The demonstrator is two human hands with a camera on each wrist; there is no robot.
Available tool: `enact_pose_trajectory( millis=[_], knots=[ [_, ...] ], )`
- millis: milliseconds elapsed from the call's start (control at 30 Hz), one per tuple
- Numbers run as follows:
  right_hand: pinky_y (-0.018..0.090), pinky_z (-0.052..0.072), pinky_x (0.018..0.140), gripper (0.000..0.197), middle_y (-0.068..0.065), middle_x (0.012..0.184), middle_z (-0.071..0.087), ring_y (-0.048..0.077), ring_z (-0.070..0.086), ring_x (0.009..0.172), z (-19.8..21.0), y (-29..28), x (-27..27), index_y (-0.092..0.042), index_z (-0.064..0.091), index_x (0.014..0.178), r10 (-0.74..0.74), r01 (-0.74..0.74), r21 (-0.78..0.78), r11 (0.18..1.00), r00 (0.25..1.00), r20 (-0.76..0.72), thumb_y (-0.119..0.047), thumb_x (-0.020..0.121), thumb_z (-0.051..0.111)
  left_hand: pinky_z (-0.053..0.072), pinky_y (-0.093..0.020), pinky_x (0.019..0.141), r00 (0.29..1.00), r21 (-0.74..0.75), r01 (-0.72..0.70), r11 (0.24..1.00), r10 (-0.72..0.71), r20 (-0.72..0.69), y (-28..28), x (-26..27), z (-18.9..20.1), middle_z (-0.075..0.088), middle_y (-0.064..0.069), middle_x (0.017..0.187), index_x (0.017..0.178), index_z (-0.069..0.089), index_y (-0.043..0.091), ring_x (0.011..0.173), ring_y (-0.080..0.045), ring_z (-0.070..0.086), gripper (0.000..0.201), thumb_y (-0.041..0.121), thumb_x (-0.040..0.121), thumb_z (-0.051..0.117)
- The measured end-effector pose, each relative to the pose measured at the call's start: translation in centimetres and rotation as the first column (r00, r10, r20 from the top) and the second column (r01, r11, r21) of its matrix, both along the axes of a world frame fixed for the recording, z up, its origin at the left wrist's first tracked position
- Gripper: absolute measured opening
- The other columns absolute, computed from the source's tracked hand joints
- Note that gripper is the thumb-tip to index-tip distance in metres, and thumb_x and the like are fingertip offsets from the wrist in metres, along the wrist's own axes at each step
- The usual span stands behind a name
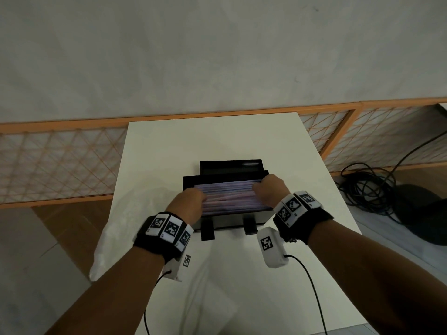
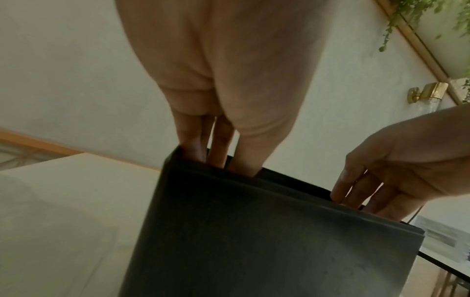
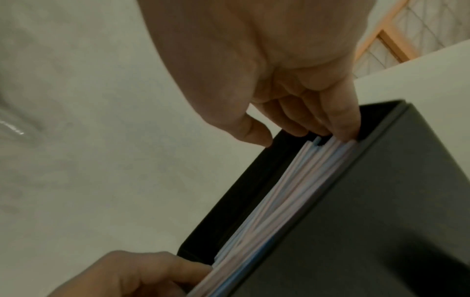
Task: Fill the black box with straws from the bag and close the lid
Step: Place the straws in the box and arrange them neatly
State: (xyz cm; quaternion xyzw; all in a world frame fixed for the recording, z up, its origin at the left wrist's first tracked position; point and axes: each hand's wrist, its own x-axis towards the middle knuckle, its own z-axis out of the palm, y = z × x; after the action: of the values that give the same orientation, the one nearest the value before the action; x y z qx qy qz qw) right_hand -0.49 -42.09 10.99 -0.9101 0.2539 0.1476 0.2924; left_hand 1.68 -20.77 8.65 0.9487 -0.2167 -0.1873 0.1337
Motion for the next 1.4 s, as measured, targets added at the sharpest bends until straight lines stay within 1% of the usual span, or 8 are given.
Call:
enact_pose_trajectory(
  millis=[133, 333, 533, 633, 867, 967, 1067, 1400],
  knots=[
    [0.026, 0.029, 0.048, 0.035, 0.003, 0.056, 0.038, 0.02, 0.041, 0.057, 0.0, 0.0, 0.0, -0.007, 0.038, 0.056, 0.027, -0.027, 0.026, 0.999, 1.0, -0.015, -0.015, 0.089, 0.047, 0.047, -0.032, 0.085, 1.0, -0.015, 0.009, 1.0, -0.009, 0.004, 0.2, -0.1, -0.2, 0.064, -0.018, 0.112, 0.108, 0.067, 0.005, 0.103, -0.031, 0.059, 0.029, 0.004, 0.089, 0.046],
    [0.032, 0.046, 0.067, 0.026, 0.014, 0.076, 0.062, 0.028, 0.058, 0.074, 0.6, -1.4, 0.3, 0.003, 0.066, 0.081, 0.009, -0.009, 0.013, 1.0, 0.998, 0.057, -0.014, 0.086, 0.047, 0.044, -0.033, 0.088, 0.999, -0.082, -0.018, 0.996, 0.02, 0.027, 0.3, -0.1, -0.1, 0.06, -0.019, 0.116, 0.113, 0.064, 0.003, 0.108, -0.032, 0.056, 0.03, 0.004, 0.09, 0.045],
    [0.025, 0.034, 0.055, 0.023, 0.011, 0.077, 0.051, 0.024, 0.049, 0.073, -0.9, -0.8, 0.0, -0.005, 0.046, 0.065, 0.165, -0.165, -0.002, 0.986, 0.986, -0.028, -0.01, 0.087, 0.043, 0.044, -0.03, 0.076, 1.0, 0.001, -0.015, 1.0, 0.015, -0.017, 0.1, 0.0, -0.1, 0.063, -0.019, 0.11, 0.104, 0.063, 0.002, 0.099, -0.033, 0.06, 0.024, 0.006, 0.091, 0.043],
    [0.025, 0.036, 0.065, 0.021, 0.015, 0.08, 0.055, 0.023, 0.051, 0.075, -1.2, -1.3, 0.0, 0.006, 0.058, 0.084, 0.176, -0.176, 0.05, 0.983, 0.984, 0.01, -0.009, 0.087, 0.044, 0.037, -0.024, 0.07, 0.999, -0.028, -0.004, 1.0, 0.003, -0.033, 0.1, 0.0, -0.3, 0.065, -0.018, 0.107, 0.103, 0.064, 0.003, 0.098, -0.03, 0.061, 0.024, 0.002, 0.09, 0.043],
    [0.027, 0.035, 0.063, 0.021, 0.009, 0.065, 0.047, 0.024, 0.046, 0.07, -1.0, -1.6, 0.5, -0.003, 0.048, 0.068, 0.035, -0.037, 0.069, 0.997, 0.999, 0.04, -0.011, 0.087, 0.044, 0.041, -0.033, 0.094, 0.999, -0.112, 0.016, 0.994, -0.011, 0.048, 0.0, 0.8, -0.8, 0.054, -0.007, 0.125, 0.125, 0.059, 0.015, 0.113, -0.028, 0.046, 0.037, 0.009, 0.092, 0.044],
    [0.027, 0.038, 0.067, 0.016, 0.01, 0.077, 0.048, 0.023, 0.045, 0.074, -1.4, -0.7, 0.8, -0.006, 0.046, 0.077, 0.043, -0.034, 0.126, 0.992, 0.997, -0.069, -0.015, 0.089, 0.044, 0.044, -0.038, 0.095, 0.998, -0.05, 0.058, 0.997, -0.057, 0.014, -0.5, 0.9, -0.8, 0.058, -0.007, 0.123, 0.119, 0.064, 0.021, 0.113, -0.028, 0.047, 0.033, 0.013, 0.095, 0.042],
    [0.025, 0.032, 0.056, 0.026, 0.005, 0.065, 0.041, 0.023, 0.042, 0.062, -1.8, -0.5, 0.7, -0.009, 0.038, 0.063, 0.039, -0.036, 0.106, 0.994, 0.999, -0.031, -0.015, 0.087, 0.046, 0.045, -0.038, 0.094, 0.998, -0.056, 0.057, 0.997, -0.057, 0.014, -0.6, 0.7, -0.8, 0.06, -0.006, 0.12, 0.116, 0.066, 0.02, 0.113, -0.027, 0.047, 0.031, 0.014, 0.095, 0.043],
    [0.028, 0.029, 0.052, 0.029, 0.002, 0.064, 0.037, 0.023, 0.041, 0.068, -1.9, -0.5, 2.0, -0.005, 0.039, 0.064, -0.059, 0.06, 0.126, 0.99, 0.998, -0.006, -0.016, 0.089, 0.049, 0.049, -0.04, 0.091, 0.998, -0.105, 0.06, 0.993, -0.059, 0.02, -0.4, 0.8, -1.1, 0.064, -0.009, 0.116, 0.114, 0.067, 0.014, 0.11, -0.027, 0.055, 0.031, 0.011, 0.091, 0.046]
  ],
)
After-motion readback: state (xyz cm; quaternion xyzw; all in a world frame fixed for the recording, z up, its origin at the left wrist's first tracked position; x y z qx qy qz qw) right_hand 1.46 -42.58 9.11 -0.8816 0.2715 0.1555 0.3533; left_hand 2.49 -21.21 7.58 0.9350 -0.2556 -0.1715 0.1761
